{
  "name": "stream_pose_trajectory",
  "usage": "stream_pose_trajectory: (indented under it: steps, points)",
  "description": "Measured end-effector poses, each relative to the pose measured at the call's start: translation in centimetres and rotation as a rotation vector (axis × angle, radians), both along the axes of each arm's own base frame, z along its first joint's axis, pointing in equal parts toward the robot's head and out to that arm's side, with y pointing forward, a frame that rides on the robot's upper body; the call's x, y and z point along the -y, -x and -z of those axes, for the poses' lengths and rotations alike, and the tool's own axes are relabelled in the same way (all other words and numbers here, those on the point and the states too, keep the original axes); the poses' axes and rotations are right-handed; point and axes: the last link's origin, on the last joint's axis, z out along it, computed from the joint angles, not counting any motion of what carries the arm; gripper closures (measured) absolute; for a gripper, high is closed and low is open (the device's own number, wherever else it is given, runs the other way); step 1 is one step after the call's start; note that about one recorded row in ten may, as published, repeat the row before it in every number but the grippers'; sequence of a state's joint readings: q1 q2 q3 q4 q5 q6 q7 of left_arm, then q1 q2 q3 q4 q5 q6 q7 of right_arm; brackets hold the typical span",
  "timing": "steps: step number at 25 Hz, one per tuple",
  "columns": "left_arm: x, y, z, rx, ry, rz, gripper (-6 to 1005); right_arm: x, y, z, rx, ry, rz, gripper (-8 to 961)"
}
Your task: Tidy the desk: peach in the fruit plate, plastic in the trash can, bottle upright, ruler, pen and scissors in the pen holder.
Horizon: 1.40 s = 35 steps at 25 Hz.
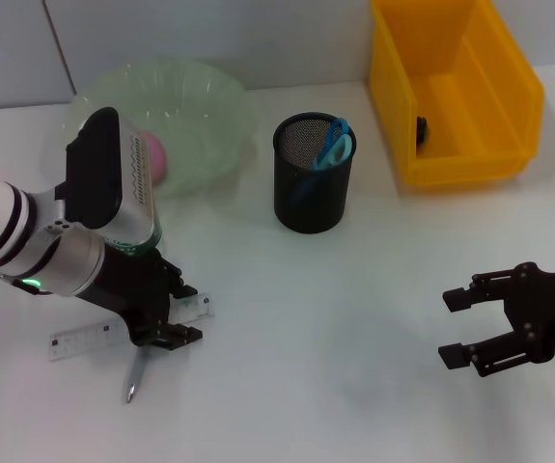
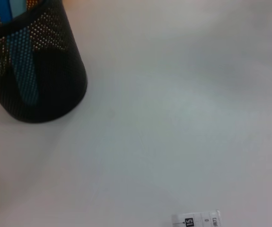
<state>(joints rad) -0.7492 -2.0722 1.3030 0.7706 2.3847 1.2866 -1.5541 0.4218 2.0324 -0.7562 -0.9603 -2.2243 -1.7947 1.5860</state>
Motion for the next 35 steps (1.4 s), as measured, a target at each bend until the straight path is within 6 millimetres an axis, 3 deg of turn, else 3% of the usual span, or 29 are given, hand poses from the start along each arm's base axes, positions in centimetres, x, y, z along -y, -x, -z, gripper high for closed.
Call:
stream_pose_trajectory:
  steps: [2,13,18,27,30,35]
  points:
    - [0.0,-0.1,0.0,-0.002,-0.002,0.006,477,0.0,0.0,0.0,0.000,0.000,0.001,122]
    - [-0.2,-0.3,-0.1,-0.004,-0.005,0.019,487,0.0,0.0,0.0,0.001,-0.003,0.001,123]
    - [0.0,-0.7,-0.2,0.006,0.011,0.019,610,0.0,0.0,0.1,0.000,-0.002,0.001,123]
    - [1.1,-3.5,-2.0,0.135,0.012,0.062,601,-0.3,0.0,-0.3,-0.012,-0.033,0.005,123]
    - [1.7,-5.2,-3.1,0.207,-0.028,0.080,598,-0.6,-0.1,-0.6,-0.019,-0.069,0.015,123]
    - [2.1,-6.0,-3.8,0.252,-0.056,0.088,593,-0.6,-0.5,-1.1,-0.056,-0.157,0.004,123]
